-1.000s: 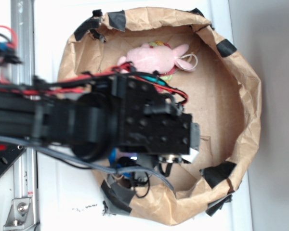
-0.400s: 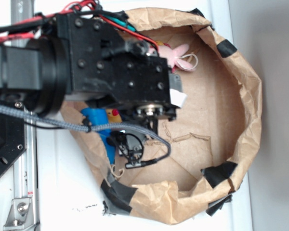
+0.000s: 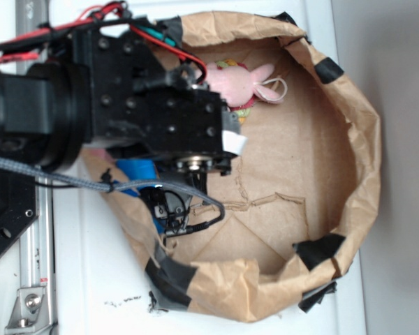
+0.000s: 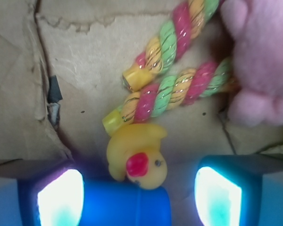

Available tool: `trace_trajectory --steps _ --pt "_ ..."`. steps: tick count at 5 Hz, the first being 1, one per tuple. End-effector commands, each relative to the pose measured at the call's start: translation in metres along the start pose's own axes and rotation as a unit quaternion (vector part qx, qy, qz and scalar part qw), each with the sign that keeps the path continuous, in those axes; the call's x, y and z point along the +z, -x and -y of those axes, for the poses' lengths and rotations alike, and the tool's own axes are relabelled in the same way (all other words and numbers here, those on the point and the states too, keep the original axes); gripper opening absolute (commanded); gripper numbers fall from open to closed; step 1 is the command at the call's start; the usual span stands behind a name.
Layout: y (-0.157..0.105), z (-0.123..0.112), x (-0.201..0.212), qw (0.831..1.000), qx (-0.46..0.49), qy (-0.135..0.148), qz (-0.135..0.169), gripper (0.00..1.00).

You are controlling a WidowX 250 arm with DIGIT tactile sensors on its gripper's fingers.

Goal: Grab the yellow duck.

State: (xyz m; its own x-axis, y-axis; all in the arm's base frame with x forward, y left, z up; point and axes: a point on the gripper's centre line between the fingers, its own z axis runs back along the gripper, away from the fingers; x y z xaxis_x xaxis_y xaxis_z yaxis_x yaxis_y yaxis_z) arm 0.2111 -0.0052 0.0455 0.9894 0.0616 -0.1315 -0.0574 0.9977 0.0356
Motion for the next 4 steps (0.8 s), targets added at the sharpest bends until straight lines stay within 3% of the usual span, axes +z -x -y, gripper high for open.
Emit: trace_trajectory --steps 1,3,4 --pt "-0.002 0.013 -0.006 1.000 0.006 0.005 0.001 1.00" --pt "-0.013 0.003 -0.023 0.995 0.079 0.050 -0.025 1.00" --pt "-0.012 0.009 -0.025 0.998 0.056 0.024 -0.024 0.00"
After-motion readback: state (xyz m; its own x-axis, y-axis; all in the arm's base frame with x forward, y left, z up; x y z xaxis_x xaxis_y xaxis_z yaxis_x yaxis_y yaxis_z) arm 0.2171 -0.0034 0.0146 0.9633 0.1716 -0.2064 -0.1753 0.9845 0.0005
